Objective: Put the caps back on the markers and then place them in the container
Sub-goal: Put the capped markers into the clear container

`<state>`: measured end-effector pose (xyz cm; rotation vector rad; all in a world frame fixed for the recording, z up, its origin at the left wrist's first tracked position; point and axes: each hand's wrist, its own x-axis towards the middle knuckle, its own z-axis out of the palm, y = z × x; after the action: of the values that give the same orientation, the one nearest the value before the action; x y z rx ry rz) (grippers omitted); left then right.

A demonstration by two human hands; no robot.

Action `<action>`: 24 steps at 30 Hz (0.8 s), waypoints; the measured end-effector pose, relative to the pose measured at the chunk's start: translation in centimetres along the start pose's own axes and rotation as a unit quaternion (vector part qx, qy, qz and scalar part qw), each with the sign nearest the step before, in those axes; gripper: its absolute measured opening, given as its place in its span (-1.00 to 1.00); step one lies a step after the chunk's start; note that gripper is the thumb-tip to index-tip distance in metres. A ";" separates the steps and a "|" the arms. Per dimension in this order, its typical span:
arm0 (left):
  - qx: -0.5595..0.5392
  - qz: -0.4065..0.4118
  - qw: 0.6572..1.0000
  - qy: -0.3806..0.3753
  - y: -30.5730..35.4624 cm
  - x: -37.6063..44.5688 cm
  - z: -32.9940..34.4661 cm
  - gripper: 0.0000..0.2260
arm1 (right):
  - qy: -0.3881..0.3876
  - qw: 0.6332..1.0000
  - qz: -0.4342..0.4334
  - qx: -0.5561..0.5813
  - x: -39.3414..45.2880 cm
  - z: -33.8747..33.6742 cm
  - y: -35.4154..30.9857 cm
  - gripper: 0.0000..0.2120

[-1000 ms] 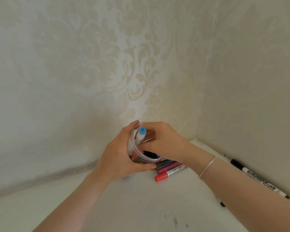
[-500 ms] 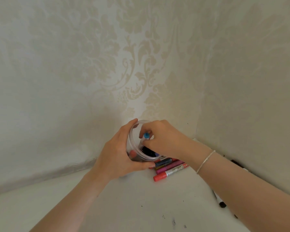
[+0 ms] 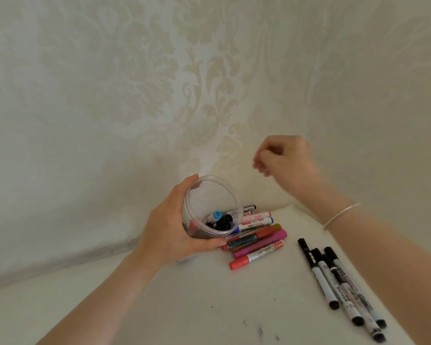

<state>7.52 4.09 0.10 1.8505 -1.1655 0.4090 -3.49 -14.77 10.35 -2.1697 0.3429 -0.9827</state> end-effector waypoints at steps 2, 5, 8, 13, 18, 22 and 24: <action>0.006 0.001 1.000 0.002 0.0 0.0 0.0 0.01 | -0.047 0.989 0.102 -0.100 1.0 -1.4 3.2 -0.76; 0.018 0.000 1.000 0.010 0.1 0.1 0.2 0.00 | -0.227 0.876 0.282 -0.318 -0.2 -3.7 8.0 -0.83; 0.041 0.013 0.999 0.010 0.5 0.2 0.4 -0.01 | -0.323 0.767 0.346 -0.433 -2.9 -5.5 9.3 -0.61; 0.085 0.062 0.994 0.000 1.2 0.1 1.0 -0.02 | -0.352 0.712 0.348 -0.498 -5.6 -7.9 8.5 -0.32; 0.041 0.101 0.993 0.038 2.8 -0.3 1.6 -0.02 | -0.358 0.742 0.418 -0.383 -6.9 -8.1 9.9 -0.06; 0.033 0.125 0.991 0.043 4.4 0.3 1.7 -0.01 | -0.387 0.738 0.403 -0.379 -8.6 -5.8 9.6 -0.16; 0.035 0.126 0.991 0.041 4.9 0.5 1.6 -0.01 | -0.366 0.750 0.365 -0.413 -9.0 -4.4 9.5 -0.29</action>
<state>3.33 1.67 2.00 1.7313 -1.3482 0.6702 -12.34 -19.25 0.71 -2.5570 1.2714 0.6127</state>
